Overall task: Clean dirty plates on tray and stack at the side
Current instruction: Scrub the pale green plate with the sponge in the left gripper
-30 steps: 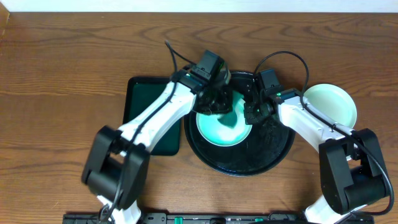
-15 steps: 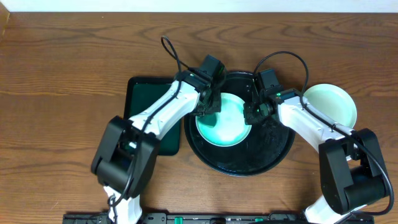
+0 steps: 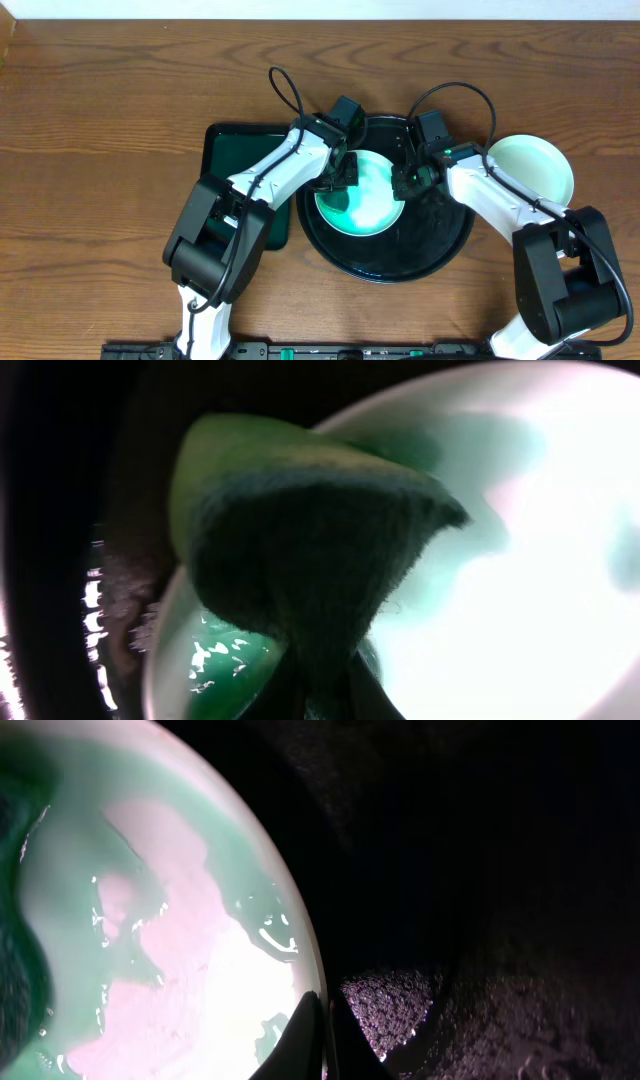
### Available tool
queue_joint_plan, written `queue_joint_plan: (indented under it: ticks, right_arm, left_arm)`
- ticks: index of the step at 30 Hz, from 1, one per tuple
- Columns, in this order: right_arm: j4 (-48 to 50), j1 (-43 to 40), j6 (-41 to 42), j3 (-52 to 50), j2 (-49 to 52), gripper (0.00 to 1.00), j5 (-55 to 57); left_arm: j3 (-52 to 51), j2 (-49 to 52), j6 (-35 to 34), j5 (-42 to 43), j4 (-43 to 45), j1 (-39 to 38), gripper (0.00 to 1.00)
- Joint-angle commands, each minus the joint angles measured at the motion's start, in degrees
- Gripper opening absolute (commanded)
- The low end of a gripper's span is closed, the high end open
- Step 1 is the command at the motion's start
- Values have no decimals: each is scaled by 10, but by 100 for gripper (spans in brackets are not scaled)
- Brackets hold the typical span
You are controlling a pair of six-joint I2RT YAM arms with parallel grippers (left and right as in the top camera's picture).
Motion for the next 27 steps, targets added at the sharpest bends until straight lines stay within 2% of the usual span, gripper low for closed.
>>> queue_joint_plan:
  ticks: [1,4,10,21,27]
  right_arm:
    - [2,6,-7,-3,-7,1,-13]
    - [2,6,-7,-3,-7,1,-13]
    - [2,6,-7,-3,-7,1,-14]
    - [1,6,-7,-3,-7,1,-16]
    - [1,6,-7,-3,-7,1,-16]
  left_arm:
    - [-16,34,-3,167,5,-31,7]
    - [-7,28,-3,213,16,-34,7]
    - [22,-10,-3,204,15,-32,7]
    - [24,-111,-3,-71,-25,-25,7]
    - [6,-97,-3,-111,-34,-25,7]
